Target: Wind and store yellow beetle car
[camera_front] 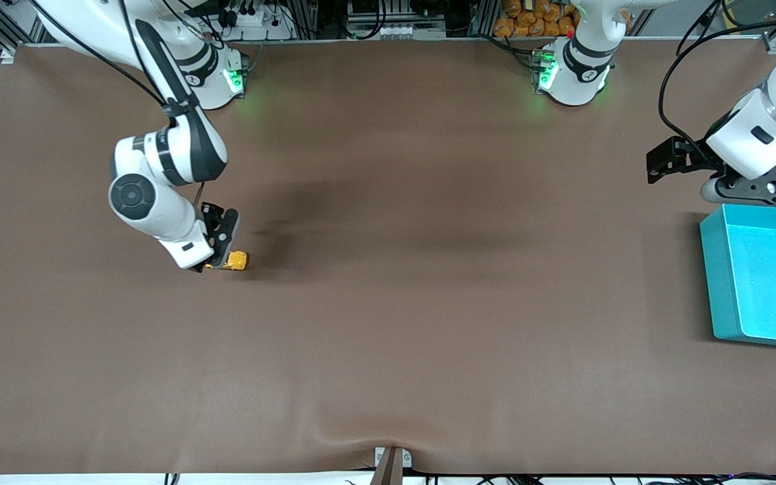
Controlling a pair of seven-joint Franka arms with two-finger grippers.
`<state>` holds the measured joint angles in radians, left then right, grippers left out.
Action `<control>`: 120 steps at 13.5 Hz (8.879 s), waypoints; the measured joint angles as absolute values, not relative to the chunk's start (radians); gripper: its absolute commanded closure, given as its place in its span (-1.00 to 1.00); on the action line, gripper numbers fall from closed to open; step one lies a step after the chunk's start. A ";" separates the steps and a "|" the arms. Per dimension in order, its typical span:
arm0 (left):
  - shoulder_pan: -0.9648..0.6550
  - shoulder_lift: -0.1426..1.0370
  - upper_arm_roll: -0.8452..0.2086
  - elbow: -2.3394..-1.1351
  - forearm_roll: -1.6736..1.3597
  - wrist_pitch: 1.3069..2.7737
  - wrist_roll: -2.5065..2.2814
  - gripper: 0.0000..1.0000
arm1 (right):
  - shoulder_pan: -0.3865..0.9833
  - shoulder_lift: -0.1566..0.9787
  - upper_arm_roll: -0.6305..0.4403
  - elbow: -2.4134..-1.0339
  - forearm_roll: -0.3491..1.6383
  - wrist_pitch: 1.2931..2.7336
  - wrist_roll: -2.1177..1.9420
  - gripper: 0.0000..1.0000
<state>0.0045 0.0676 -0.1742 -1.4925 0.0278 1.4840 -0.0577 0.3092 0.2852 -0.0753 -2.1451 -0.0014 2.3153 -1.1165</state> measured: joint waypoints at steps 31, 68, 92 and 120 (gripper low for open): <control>0.005 0.068 -0.173 -1.493 0.028 1.482 -0.058 -1.00 | 0.260 0.426 -0.097 -2.154 -0.007 2.482 -1.324 0.60; 0.006 0.068 -0.172 -1.494 0.028 1.482 -0.058 -1.00 | -0.258 0.395 -0.109 -1.687 -0.008 1.881 -1.706 -1.00; 0.017 0.122 -0.169 -1.652 0.028 1.673 -0.500 -1.00 | -0.237 0.277 -0.084 -1.174 0.062 1.444 -0.586 -1.00; 0.305 0.217 -0.159 -1.782 0.028 2.007 -1.025 -1.00 | -0.157 -0.001 0.014 -1.299 0.076 1.353 -0.030 -1.00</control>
